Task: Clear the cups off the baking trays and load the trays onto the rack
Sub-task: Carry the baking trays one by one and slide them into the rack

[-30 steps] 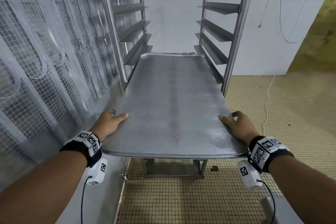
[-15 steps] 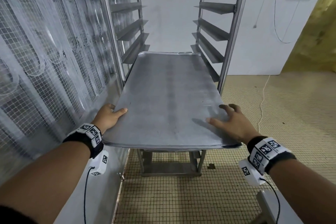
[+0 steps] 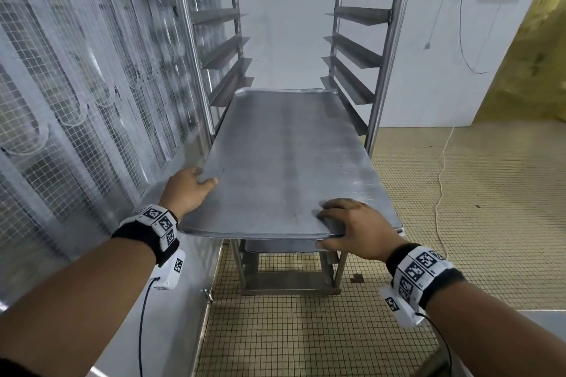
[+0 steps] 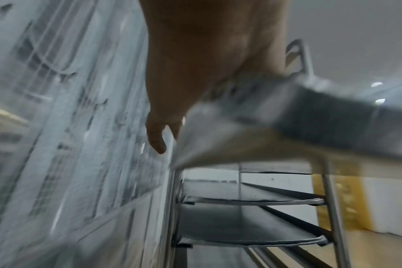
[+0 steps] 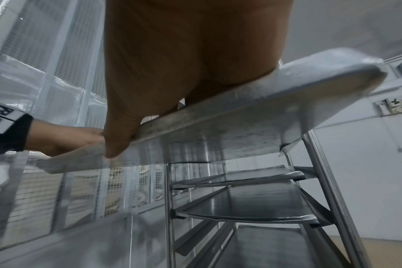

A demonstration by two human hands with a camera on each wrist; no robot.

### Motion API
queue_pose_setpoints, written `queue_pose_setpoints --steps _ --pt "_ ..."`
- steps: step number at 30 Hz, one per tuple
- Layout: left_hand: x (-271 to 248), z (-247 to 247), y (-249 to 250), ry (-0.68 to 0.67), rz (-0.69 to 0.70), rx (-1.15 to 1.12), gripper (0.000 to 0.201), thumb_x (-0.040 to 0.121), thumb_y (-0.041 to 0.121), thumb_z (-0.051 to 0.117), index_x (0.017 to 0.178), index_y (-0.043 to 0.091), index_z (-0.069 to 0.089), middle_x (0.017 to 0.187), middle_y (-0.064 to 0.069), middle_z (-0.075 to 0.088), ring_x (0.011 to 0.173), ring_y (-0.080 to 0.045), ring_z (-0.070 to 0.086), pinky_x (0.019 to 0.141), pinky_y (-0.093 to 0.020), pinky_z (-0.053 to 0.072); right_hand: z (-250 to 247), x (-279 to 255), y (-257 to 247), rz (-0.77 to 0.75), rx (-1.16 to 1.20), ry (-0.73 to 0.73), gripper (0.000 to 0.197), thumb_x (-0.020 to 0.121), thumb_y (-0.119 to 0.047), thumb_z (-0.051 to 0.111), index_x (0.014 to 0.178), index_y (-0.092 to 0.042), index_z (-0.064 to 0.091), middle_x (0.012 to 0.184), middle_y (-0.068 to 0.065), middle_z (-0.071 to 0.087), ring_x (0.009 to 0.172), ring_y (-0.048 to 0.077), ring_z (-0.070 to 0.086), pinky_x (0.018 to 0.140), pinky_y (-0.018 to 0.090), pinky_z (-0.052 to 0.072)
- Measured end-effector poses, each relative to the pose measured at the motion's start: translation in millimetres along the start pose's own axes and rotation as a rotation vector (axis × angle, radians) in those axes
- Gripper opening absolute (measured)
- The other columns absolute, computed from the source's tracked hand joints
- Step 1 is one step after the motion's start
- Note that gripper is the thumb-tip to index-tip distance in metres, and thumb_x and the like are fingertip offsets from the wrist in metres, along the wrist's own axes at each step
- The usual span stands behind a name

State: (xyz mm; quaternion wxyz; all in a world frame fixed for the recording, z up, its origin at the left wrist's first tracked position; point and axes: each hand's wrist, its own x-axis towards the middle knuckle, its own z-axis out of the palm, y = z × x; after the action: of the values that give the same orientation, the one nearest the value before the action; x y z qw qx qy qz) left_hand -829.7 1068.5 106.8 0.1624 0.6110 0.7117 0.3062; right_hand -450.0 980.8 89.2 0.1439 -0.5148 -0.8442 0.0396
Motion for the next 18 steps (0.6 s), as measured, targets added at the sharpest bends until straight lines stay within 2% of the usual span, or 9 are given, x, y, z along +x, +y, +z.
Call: queue_pose_setpoints --steps 2,6,9,12,15,18 --pt "-16.2 -5.2 18.7 -0.062 0.113 -0.006 0.066 0.087 0.055 0.070 0.138 0.015 0.057 0.147 -0.007 0.053 0.134 -0.027 0.051 0.110 -0.041 0.042 0.4 0.9 -0.2 0.006 0.004 0.003 0.071 0.074 -0.074 0.064 0.135 -0.039 0.059 0.146 -0.017 0.050 0.128 0.007 0.049 0.107 0.034 0.044" --pt "-45.5 -4.6 45.9 -0.369 0.305 0.084 0.085 0.067 0.080 0.065 0.134 0.028 0.058 0.147 0.008 0.049 0.137 -0.014 0.046 0.106 -0.029 0.036 -0.7 3.3 -2.0 0.025 0.006 0.013 0.071 0.076 -0.075 0.063 0.136 -0.037 0.059 0.146 -0.016 0.050 0.129 0.008 0.050 0.105 0.031 0.043" --pt "-61.7 7.0 58.7 -0.495 0.437 0.267 0.096 0.064 0.081 0.070 0.145 0.033 0.049 0.157 0.012 0.037 0.145 -0.011 0.034 0.114 -0.026 0.024 -0.2 5.5 -3.3 0.046 0.007 0.021 0.072 0.077 -0.074 0.063 0.137 -0.036 0.059 0.147 -0.015 0.050 0.130 0.009 0.049 0.105 0.030 0.040" --pt "-67.7 19.1 62.4 -0.506 0.505 0.380 0.092 0.072 0.076 0.068 0.150 0.034 0.044 0.162 0.008 0.031 0.149 -0.011 0.023 0.115 -0.025 0.016 3.2 7.6 -0.4 0.089 0.027 0.036 0.072 0.076 -0.076 0.063 0.137 -0.037 0.059 0.147 -0.014 0.051 0.132 0.010 0.047 0.109 0.032 0.037" --pt "-68.8 19.9 64.9 -0.471 0.534 0.420 0.089 0.072 0.082 0.054 0.147 0.035 0.048 0.160 0.007 0.037 0.148 -0.013 0.028 0.119 -0.034 0.022 8.8 11.1 2.6 0.152 0.049 0.059 0.070 0.076 -0.078 0.059 0.134 -0.039 0.060 0.147 -0.014 0.051 0.132 0.010 0.047 0.113 0.042 0.037" --pt "-68.8 22.2 63.0 -0.367 0.577 0.469 0.076 0.082 0.077 0.052 0.143 0.033 0.054 0.154 0.009 0.046 0.143 -0.013 0.038 0.115 -0.038 0.032 13.3 17.4 1.2 0.212 0.026 0.094 0.065 0.078 -0.078 0.054 0.131 -0.042 0.061 0.146 -0.015 0.051 0.134 0.010 0.046 0.113 0.050 0.031"
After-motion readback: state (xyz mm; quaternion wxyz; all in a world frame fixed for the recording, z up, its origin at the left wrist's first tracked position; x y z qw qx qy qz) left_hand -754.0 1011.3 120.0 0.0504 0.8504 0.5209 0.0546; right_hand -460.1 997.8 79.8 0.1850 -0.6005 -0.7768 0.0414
